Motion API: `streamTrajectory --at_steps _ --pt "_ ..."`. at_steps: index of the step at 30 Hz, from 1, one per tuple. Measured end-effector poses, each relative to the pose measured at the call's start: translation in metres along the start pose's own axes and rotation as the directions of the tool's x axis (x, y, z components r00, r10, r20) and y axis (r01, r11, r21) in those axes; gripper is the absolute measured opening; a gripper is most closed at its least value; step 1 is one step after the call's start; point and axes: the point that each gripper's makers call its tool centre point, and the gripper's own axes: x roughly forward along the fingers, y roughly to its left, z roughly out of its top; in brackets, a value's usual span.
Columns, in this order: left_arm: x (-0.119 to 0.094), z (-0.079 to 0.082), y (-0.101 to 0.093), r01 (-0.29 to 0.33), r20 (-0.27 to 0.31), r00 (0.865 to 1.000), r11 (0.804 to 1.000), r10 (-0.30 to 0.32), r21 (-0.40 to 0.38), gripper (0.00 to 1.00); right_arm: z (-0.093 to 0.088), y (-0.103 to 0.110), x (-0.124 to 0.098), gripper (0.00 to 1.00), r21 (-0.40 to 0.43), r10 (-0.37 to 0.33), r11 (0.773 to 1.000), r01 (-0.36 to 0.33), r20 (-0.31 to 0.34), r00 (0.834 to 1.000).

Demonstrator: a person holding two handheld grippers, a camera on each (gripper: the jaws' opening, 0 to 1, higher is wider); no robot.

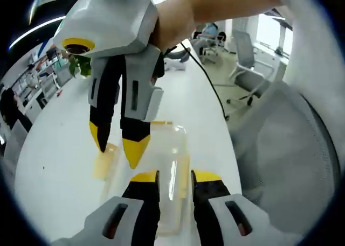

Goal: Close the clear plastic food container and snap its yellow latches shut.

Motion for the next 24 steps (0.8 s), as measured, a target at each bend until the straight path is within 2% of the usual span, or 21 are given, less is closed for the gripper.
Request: streamTrajectory --at_steps 6,8,10,12,16,24 --pt "0.001 -0.002 -0.002 -0.004 -0.012 1.000 0.999 0.004 0.039 0.21 -0.002 -0.004 0.004 0.32 0.003 0.014 1.000 -0.014 -0.016 1.000" --pt "0.001 -0.003 -0.001 -0.007 -0.014 1.000 0.999 0.008 0.042 0.22 0.001 0.002 0.005 0.36 0.007 0.056 0.998 -0.056 0.002 0.998" --pt "0.001 -0.002 -0.001 -0.009 -0.011 1.000 0.999 0.009 0.041 0.22 0.001 0.000 0.005 0.36 -0.010 0.047 0.999 -0.047 -0.002 0.999" --pt "0.001 -0.002 -0.001 -0.009 -0.010 1.000 0.999 0.009 0.039 0.21 0.004 0.005 0.007 0.39 0.024 0.088 0.996 -0.088 0.009 0.996" --pt "0.002 -0.003 -0.002 -0.008 -0.011 1.000 0.999 0.008 0.041 0.21 0.001 0.006 0.010 0.40 -0.016 0.090 0.996 -0.090 -0.030 0.996" --pt "0.006 -0.002 -0.002 -0.021 -0.014 1.000 0.997 0.022 0.070 0.25 -0.001 0.007 0.010 0.44 -0.001 0.140 0.990 -0.140 -0.043 0.989"
